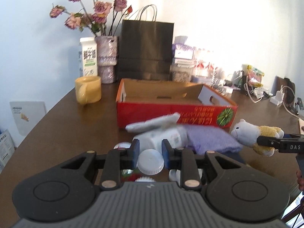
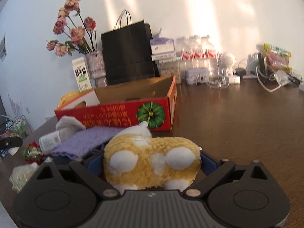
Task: Organize objects
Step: 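Carry the plush toy into the red box with the right tool while the left tool drops the cap in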
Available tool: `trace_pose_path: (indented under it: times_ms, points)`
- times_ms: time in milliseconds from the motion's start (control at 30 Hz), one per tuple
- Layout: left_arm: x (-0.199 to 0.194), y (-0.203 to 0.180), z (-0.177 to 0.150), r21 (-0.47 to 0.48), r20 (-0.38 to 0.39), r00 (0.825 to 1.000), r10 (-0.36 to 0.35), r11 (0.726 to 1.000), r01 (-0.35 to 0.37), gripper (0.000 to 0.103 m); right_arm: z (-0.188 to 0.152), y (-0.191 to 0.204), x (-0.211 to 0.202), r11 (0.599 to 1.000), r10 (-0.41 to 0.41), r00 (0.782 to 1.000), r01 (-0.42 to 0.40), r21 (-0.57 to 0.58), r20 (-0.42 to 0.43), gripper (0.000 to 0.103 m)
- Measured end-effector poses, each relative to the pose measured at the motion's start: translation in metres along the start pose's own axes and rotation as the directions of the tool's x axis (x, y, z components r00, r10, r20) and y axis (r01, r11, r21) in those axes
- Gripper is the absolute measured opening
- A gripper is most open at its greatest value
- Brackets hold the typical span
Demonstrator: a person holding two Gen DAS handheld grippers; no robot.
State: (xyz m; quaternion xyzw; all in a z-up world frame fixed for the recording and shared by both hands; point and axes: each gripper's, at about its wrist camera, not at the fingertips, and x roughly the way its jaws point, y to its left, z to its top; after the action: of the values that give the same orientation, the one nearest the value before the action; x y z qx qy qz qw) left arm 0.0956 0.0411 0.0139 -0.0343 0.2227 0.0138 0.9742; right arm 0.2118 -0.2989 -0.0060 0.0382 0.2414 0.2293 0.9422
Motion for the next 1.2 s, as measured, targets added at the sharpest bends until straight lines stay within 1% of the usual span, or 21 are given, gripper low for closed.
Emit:
trace_pose_path:
  times_ms: [167, 300, 500, 633, 700, 800, 967, 1100, 1200]
  points:
    - [0.015, -0.003, 0.022, 0.021, 0.036, 0.999, -0.035, 0.999, 0.034, 0.026, 0.017, 0.008, -0.009, 1.000, 0.006, 0.998, -0.004, -0.029, 0.069, 0.099]
    - [0.032, -0.007, 0.043, 0.021, 0.060, 0.997, -0.053, 0.998, 0.051, 0.026, 0.039, 0.018, -0.002, 0.998, 0.016, 0.994, -0.010, -0.057, 0.109, 0.099]
    - [0.060, -0.017, 0.077, 0.035, 0.120, 0.990, -0.070, 0.997, 0.066, 0.026, 0.077, 0.036, 0.025, 0.994, 0.043, 0.986, -0.025, -0.108, 0.163, 0.099]
    - [0.083, -0.020, 0.094, 0.020, 0.135, 0.988, -0.071, 0.997, 0.068, 0.026, 0.101, 0.046, 0.052, 0.992, 0.056, 0.982, -0.035, -0.119, 0.180, 0.099]
    - [0.099, -0.020, 0.101, 0.000, 0.129, 0.989, -0.067, 0.998, 0.068, 0.026, 0.112, 0.051, 0.066, 0.992, 0.057, 0.981, -0.034, -0.125, 0.186, 0.099]
    - [0.121, -0.017, 0.109, -0.026, 0.119, 0.992, -0.042, 0.999, 0.046, 0.026, 0.125, 0.059, 0.093, 0.990, 0.049, 0.982, -0.024, -0.140, 0.181, 0.099]
    - [0.162, -0.013, 0.117, -0.053, 0.089, 0.996, -0.008, 0.998, 0.013, 0.026, 0.131, 0.059, 0.142, 0.991, 0.019, 0.989, 0.001, -0.135, 0.147, 0.099]
    - [0.183, -0.006, 0.107, -0.069, 0.071, 0.997, 0.004, 0.998, 0.001, 0.026, 0.126, 0.051, 0.171, 0.993, -0.023, 0.994, 0.035, -0.111, 0.107, 0.099]
    - [0.196, -0.003, 0.101, -0.067, 0.032, 1.000, -0.001, 0.998, 0.003, 0.026, 0.118, 0.044, 0.179, 0.994, -0.014, 0.998, 0.021, -0.105, 0.069, 0.099]
